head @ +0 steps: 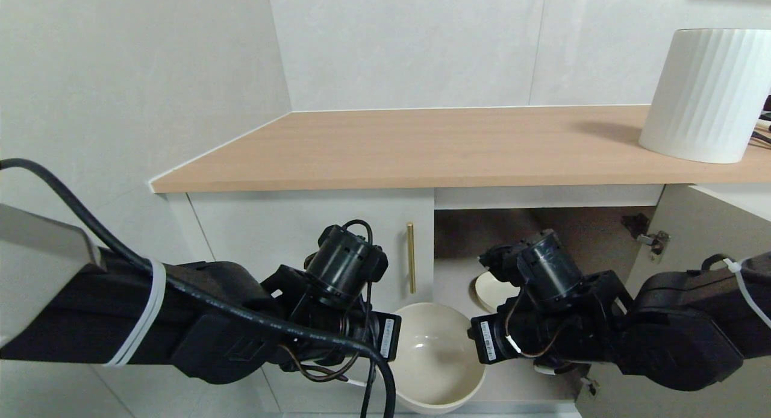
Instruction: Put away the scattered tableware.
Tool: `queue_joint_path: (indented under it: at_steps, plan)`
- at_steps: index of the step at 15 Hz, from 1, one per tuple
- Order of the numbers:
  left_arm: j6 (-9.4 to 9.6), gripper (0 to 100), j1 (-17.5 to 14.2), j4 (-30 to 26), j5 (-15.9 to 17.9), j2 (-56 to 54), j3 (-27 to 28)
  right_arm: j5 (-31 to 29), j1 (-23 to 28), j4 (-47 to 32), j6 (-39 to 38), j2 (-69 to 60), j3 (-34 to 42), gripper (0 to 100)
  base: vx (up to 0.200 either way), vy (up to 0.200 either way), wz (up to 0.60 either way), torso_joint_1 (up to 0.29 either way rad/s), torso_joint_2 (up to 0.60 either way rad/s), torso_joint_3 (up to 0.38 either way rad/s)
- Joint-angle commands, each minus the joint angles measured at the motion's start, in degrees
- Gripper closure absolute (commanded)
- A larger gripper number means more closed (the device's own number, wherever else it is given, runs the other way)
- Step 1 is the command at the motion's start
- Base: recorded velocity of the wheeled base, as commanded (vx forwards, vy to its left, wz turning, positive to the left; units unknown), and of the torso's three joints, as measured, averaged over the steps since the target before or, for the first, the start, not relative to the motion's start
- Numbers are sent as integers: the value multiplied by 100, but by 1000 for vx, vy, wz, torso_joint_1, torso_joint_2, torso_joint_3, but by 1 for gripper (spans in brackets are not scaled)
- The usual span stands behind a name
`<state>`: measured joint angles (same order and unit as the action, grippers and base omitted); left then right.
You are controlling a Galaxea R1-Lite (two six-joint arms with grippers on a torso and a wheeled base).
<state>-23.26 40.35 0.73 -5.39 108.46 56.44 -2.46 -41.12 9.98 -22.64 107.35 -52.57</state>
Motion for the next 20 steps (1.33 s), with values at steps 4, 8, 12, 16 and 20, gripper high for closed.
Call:
queue_joint_path:
  at_steps: [4, 8, 12, 16, 20]
  plan:
    - [-3, 0, -1, -3, -41, -27, -2, -35, -54, -14, 5, 111, 10, 100, 0, 0, 0, 0, 0, 0]
    - [-21, 0, -1, 15, -50, -132, -2, -35, -54, -14, 5, 128, 10, 100, 0, 0, 0, 0, 0, 0]
    - [-21, 0, -1, 15, -129, -158, -2, -316, 456, 408, -21, 656, 1, 100, 0, 0, 0, 0, 0, 0]
    - [-21, 0, -10, 15, -129, -150, -2, -633, 1106, 1269, -13, 1341, -114, 100, 0, 0, 0, 0, 0, 0]
    - [-21, 0, -10, 15, -129, -158, -2, -764, 1616, 1278, -57, 1684, -474, 100, 0, 0, 0, 0, 0, 0]
